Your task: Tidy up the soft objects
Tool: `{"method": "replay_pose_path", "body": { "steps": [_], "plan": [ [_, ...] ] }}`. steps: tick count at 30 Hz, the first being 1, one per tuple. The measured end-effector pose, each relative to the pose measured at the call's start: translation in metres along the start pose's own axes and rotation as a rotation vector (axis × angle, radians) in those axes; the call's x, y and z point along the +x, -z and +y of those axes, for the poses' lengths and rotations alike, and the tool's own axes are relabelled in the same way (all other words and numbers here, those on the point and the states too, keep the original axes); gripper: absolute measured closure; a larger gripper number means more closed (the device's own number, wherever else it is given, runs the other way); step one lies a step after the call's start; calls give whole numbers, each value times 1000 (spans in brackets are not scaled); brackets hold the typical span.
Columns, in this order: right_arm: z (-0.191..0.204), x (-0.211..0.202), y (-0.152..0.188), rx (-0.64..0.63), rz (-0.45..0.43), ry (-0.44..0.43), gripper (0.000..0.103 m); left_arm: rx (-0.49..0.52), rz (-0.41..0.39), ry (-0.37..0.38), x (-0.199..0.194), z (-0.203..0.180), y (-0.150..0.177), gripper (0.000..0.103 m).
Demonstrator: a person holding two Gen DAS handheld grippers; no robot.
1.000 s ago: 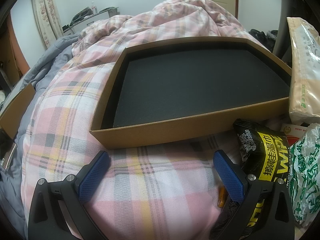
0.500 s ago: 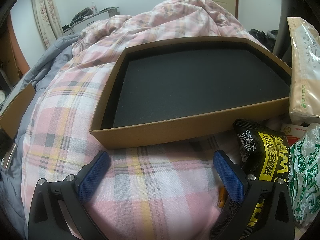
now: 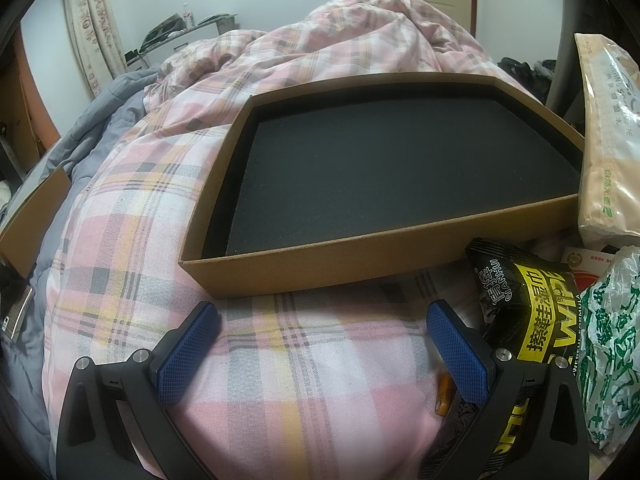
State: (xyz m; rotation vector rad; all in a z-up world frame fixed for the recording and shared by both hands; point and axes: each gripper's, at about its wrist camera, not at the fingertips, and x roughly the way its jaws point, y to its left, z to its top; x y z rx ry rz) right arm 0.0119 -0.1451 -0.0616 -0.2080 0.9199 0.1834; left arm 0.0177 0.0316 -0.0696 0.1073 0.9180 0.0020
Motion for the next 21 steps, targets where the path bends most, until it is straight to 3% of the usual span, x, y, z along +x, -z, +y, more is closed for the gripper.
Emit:
{"method": "replay_pose_path", "body": {
  "steps": [9, 15, 21],
  "plan": [
    [4, 2, -1, -19, 19, 10, 86, 0, 1, 0, 0, -1, 0, 0],
    [20, 1, 0, -74, 25, 67, 86, 1, 4, 1, 1, 0, 0, 0],
    [21, 2, 1, -67, 28, 57, 86, 3, 7, 3, 2, 0, 1, 0]
  ]
}}
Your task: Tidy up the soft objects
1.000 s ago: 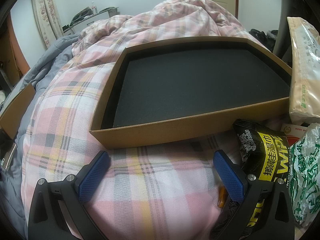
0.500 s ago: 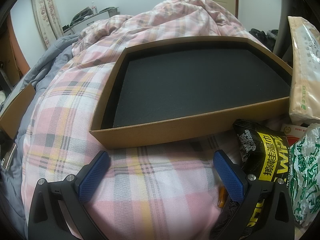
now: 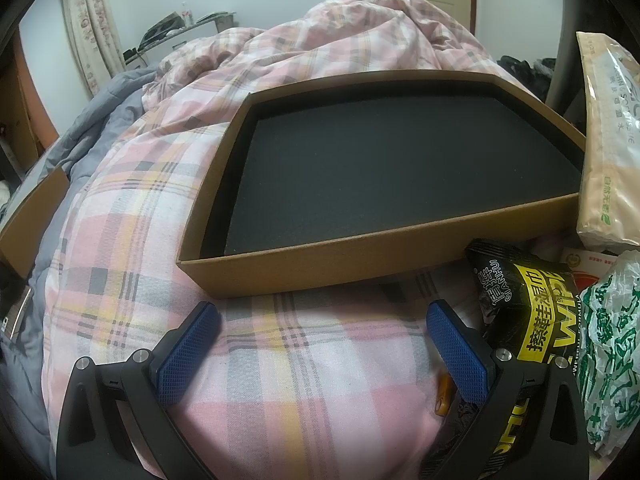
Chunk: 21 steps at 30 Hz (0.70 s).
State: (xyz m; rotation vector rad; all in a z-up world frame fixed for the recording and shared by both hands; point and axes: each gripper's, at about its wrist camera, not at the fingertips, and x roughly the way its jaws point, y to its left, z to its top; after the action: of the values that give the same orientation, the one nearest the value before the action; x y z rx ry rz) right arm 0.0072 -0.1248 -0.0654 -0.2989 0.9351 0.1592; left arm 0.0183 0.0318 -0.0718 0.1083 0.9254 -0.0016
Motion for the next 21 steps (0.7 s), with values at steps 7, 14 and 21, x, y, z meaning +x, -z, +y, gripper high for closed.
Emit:
{"method": "replay_pose_path", "body": {
  "steps": [7, 14, 21],
  "plan": [
    [-2, 0, 0, 0, 0, -2, 86, -1, 0, -1, 0, 0, 0, 0],
    [-7, 2, 0, 3, 0, -8, 86, -1, -1, -1, 0, 1, 1, 0],
    [-15, 3, -1, 6, 1, -15, 86, -1, 0, -2, 0, 0, 0, 0]
  ]
}}
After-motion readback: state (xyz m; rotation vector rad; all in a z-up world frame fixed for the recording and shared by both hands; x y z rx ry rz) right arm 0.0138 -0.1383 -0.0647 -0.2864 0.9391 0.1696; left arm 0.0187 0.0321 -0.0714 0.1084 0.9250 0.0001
